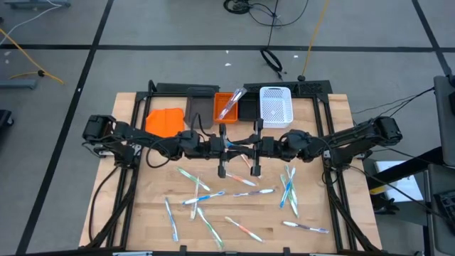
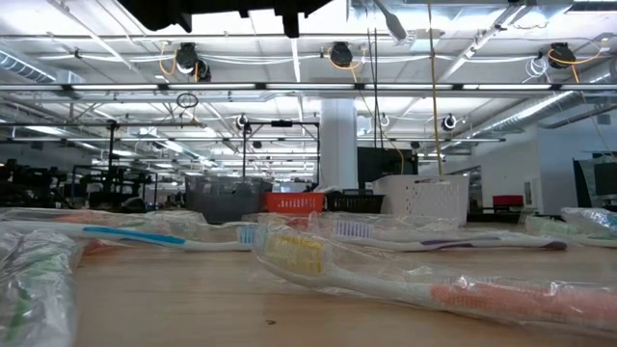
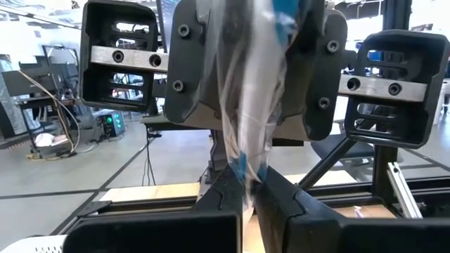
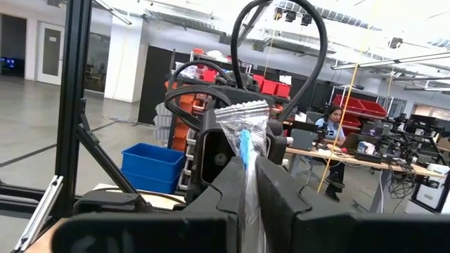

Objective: Pick & Place Toothbrushes
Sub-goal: Put the blue toothbrush into the gray bin

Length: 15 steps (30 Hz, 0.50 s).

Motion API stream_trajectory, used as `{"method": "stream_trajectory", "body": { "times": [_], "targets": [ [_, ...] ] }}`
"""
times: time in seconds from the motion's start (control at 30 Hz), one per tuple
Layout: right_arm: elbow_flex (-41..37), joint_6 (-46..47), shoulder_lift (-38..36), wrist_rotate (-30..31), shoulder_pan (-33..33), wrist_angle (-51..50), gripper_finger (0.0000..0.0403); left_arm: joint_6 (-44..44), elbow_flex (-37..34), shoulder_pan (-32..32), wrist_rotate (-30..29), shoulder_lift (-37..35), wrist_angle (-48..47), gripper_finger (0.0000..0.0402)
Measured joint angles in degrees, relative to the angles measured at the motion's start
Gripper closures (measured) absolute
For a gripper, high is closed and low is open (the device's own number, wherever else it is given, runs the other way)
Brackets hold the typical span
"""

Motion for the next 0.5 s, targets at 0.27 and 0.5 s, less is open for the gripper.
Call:
{"method": "stream_trajectory", "body": {
  "times": [0.27,0.5],
  "targets": [
    [0.00,-0.23,0.00,-2.07,-0.04,-0.75,0.0358,-0.08,0.00,-0.04,0.04,-0.02,-1.40,0.0397],
    [0.00,-0.52,-0.02,-2.05,-0.07,-1.10,0.0284,-0.24,0.00,-0.07,0.02,0.00,-2.26,0.0397]
  ]
}}
